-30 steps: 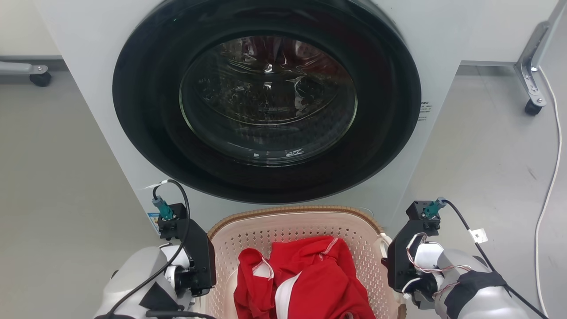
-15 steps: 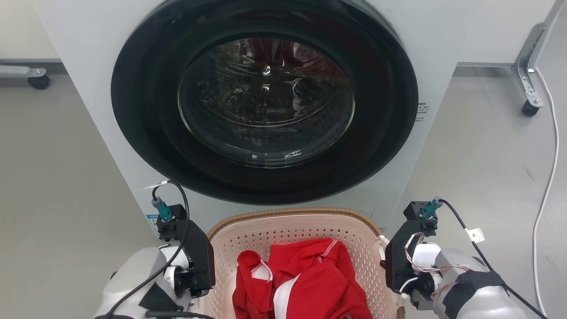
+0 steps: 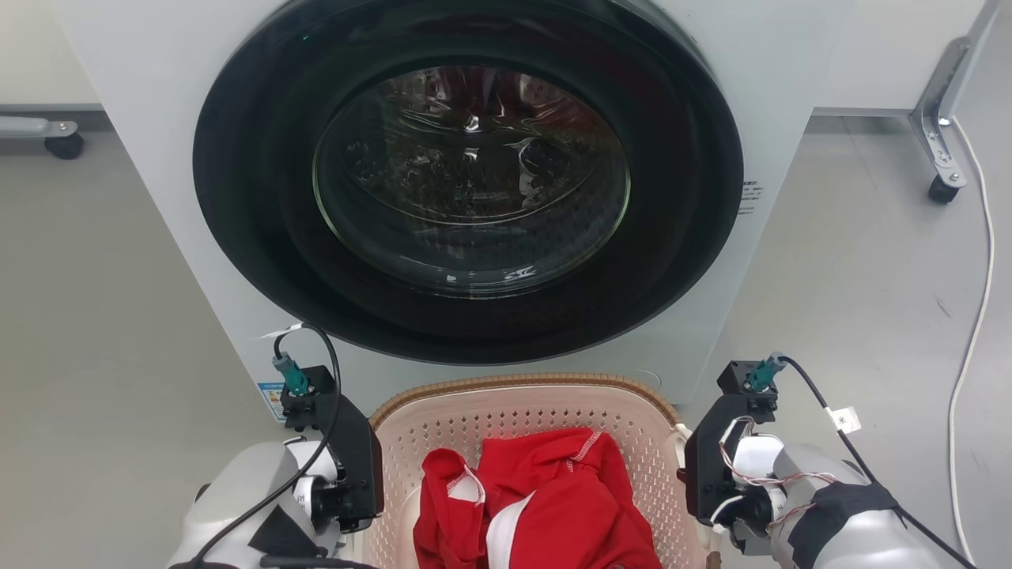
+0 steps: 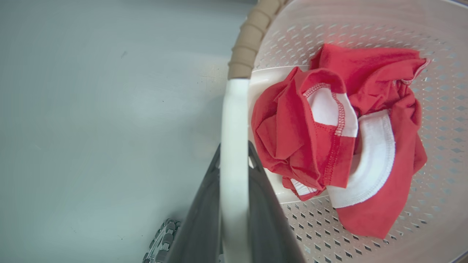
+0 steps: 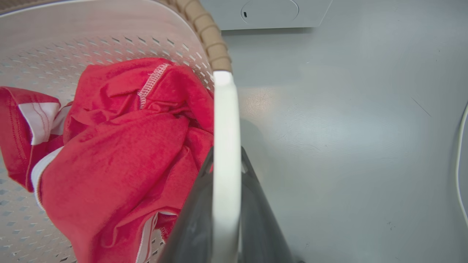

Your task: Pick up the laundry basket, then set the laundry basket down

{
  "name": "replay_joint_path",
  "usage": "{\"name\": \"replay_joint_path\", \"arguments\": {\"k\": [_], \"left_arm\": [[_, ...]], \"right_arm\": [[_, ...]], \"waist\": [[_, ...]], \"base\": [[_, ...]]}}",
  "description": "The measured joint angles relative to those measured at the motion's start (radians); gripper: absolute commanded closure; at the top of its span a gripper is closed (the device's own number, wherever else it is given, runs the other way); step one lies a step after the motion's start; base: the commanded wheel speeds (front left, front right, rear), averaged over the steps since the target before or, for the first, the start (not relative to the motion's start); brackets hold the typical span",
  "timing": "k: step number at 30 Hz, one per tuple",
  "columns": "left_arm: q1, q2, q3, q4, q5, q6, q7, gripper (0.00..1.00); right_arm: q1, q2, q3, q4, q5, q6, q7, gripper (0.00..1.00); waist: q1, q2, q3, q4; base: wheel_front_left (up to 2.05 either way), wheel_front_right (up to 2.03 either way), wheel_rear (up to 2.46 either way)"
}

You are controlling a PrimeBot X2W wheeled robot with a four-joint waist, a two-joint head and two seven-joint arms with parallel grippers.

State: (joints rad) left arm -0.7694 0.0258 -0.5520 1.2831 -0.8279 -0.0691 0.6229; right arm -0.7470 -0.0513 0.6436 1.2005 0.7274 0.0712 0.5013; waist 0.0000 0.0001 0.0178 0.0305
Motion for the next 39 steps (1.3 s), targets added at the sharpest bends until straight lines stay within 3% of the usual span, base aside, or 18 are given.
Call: {"name": "replay_joint_path", "arguments": {"k": [21,39], "left_arm": [[0.016,0.004,-0.032,-0.003,-0.021,0.002,-0.031,1.0],[-0.02,0.009,-0.069,-0.075,-0.014,0.035,-0.163,1.0]], "right_arm": [[-0.001,-0.002,0.054,-0.008,0.03,-0.012,-0.001,1.0],[-0.076,-0.012,0.067,-0.002,0.026,-0.019,-0.064,1.0]], "waist": [[0.0,0.0,0.042,-0.011],[0.0001,0.0001,0.257,-0.011]], "base": [[0.0,0.0,0.0],[0.0,0.0,0.0]]}}
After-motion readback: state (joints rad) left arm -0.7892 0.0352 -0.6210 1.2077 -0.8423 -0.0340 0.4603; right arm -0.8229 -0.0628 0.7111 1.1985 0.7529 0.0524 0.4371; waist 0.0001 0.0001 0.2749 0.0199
